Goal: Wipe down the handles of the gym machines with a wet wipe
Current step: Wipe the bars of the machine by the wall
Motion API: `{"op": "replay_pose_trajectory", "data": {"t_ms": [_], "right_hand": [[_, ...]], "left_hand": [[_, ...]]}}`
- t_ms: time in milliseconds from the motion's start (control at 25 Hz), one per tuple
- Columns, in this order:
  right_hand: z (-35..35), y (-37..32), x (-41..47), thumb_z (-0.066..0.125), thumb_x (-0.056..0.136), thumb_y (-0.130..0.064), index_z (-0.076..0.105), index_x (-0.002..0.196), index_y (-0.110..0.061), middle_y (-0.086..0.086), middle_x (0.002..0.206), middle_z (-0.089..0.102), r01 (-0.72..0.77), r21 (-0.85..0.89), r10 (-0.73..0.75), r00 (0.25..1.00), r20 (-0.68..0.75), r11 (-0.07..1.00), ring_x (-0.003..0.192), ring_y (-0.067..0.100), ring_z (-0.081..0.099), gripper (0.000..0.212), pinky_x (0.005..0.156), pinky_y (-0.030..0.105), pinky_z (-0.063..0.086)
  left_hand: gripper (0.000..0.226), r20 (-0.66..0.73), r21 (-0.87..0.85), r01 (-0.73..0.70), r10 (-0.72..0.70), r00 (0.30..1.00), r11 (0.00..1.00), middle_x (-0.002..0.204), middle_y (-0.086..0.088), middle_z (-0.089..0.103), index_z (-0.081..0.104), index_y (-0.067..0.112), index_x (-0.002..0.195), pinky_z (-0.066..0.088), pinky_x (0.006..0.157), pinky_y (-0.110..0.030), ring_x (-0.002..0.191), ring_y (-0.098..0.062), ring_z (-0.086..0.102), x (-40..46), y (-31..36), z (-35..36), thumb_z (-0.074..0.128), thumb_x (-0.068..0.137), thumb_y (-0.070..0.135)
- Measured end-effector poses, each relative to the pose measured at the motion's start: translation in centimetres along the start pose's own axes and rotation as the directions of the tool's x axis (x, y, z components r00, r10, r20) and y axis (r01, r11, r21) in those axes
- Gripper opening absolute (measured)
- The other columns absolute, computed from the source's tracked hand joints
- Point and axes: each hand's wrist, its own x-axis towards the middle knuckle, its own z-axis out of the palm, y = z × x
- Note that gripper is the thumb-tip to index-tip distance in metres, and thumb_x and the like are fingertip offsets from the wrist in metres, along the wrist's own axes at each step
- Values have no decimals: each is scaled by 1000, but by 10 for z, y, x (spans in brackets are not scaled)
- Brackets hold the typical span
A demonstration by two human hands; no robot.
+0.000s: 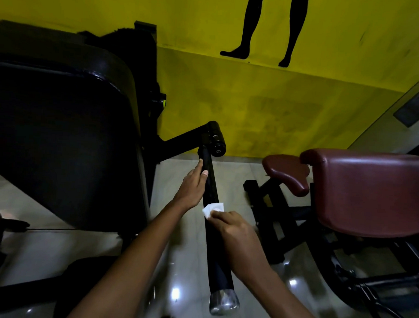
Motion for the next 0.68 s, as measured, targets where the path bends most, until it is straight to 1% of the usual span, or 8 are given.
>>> {"op": "replay_pose_trajectory", "data": {"t_ms": [80, 200, 360, 520, 680], "right_hand": [[-3, 4, -4, 81, 41, 1, 72, 87, -12, 1, 91, 70, -2, 12, 1, 1000, 2, 1000, 74, 20, 65, 48, 59, 24, 52], [1, -1, -3, 79, 44, 2, 69, 82, -11, 2, 87, 67, -60, -2, 60, 998, 9, 998, 70, 22, 62, 42, 55, 27, 50], [0, -3, -17, 77, 50, 0, 69, 84, -9, 3, 87, 67, 17, -10, -17, 1000, 7, 1000, 70, 24, 60, 36, 53, 28, 49], [-2, -4, -18, 73, 52, 4, 68, 83, -6, 7, 87, 67, -16, 11, 16, 1000, 12, 1000, 72, 28, 59, 32, 53, 30, 51], [-4, -1, -29, 69, 58, 3, 68, 85, -7, 5, 88, 67, 42, 35, -43, 999, 20, 999, 74, 27, 59, 29, 53, 30, 49]], "left_hand": [[51, -13, -4, 3, -3, 1000, 1000, 152, -10, 32, 17, 18, 151, 25, 109, -32, 139, -24, 30, -4, 2, 1, 27, 103, 33], [51, -27, 6, 1, -1, 1000, 1000, 152, -10, 31, 17, 17, 151, 26, 108, -30, 139, -24, 31, -12, 6, 2, 27, 103, 32], [50, -37, 12, -11, 11, 999, 1000, 152, -10, 31, 19, 15, 151, 24, 107, -27, 139, -23, 29, -20, 6, 4, 27, 103, 31], [50, -56, 19, -9, 10, 998, 1000, 152, -10, 31, 21, 14, 150, 24, 108, -28, 139, -23, 30, -28, 9, 6, 28, 103, 30], [49, -72, 29, -10, 12, 997, 1000, 151, -10, 32, 23, 13, 149, 24, 106, -26, 139, -23, 31, -35, 9, 8, 28, 103, 30]]}}
